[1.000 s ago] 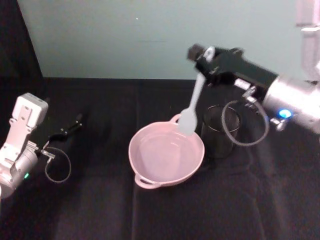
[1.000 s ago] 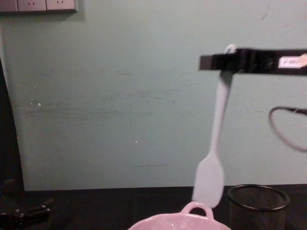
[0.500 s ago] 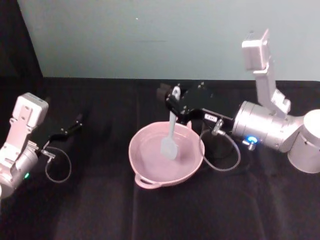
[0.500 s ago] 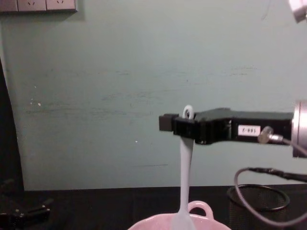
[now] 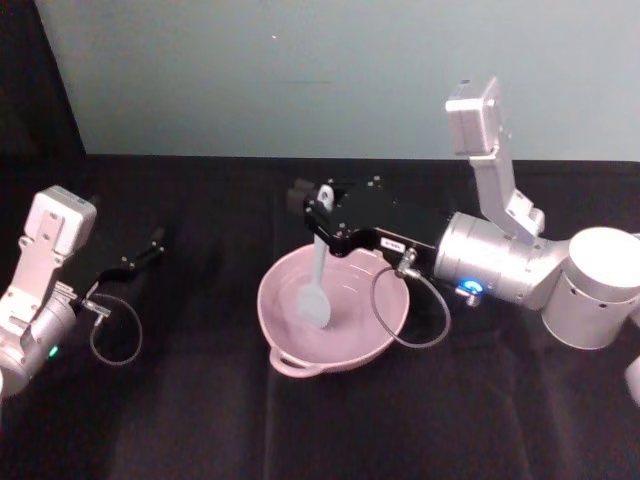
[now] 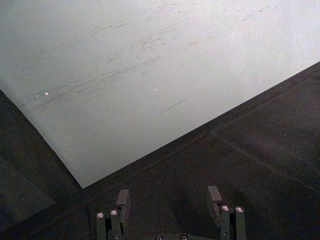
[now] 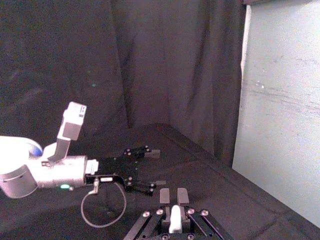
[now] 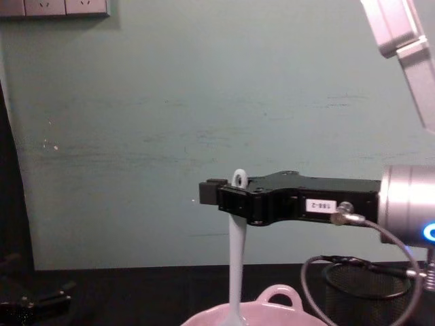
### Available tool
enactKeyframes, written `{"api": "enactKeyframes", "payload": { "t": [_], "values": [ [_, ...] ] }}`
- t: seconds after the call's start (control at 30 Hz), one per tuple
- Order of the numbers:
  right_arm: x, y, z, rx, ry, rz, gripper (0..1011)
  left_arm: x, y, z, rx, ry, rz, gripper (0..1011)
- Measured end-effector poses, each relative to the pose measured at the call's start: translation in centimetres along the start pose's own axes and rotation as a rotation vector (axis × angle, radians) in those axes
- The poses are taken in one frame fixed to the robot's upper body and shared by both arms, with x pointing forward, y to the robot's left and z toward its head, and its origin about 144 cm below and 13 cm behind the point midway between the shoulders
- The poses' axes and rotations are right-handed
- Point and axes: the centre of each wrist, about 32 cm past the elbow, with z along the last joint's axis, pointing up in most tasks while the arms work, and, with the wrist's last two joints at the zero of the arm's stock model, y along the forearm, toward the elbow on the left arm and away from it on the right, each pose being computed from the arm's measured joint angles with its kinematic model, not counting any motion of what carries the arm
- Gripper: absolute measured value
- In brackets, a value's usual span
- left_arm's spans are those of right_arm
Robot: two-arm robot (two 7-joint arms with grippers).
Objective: Use the one hand to pick up the spoon and stir the clear water in the bowl.
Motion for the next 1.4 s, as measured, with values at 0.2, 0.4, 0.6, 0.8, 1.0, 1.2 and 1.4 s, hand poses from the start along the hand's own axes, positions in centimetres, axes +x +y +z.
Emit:
{"api": "enactKeyframes", "payload": {
  "t": [0.2, 0.4, 0.6, 0.8, 1.0, 1.2, 1.4],
  "values": [
    [0.5, 1.2, -0.6, 0.007, 0.015, -0.018, 106, 0.0, 0.0, 0.0, 0.0, 0.0, 0.0, 1011],
    [1.6, 1.8, -1.3, 0.009, 0.028, -0.071, 105, 0.0, 0.0, 0.0, 0.0, 0.0, 0.0, 1011],
    [2.7, 1.4, -1.8, 0.013, 0.024, -0.135, 105, 0.0, 0.0, 0.0, 0.0, 0.0, 0.0, 1011],
    [3.1, 0.2, -1.9, 0.024, 0.016, -0.172, 105, 0.0, 0.0, 0.0, 0.0, 0.0, 0.0, 1011],
    [2.7, -1.0, -1.7, 0.025, 0.0, -0.188, 105, 0.0, 0.0, 0.0, 0.0, 0.0, 0.0, 1011],
    [1.6, -1.7, -1.6, 0.017, -0.003, -0.174, 105, 0.0, 0.0, 0.0, 0.0, 0.0, 0.0, 1011],
    [0.2, -1.5, -1.6, 0.011, -0.002, -0.129, 105, 0.0, 0.0, 0.0, 0.0, 0.0, 0.0, 1011]
  ]
}}
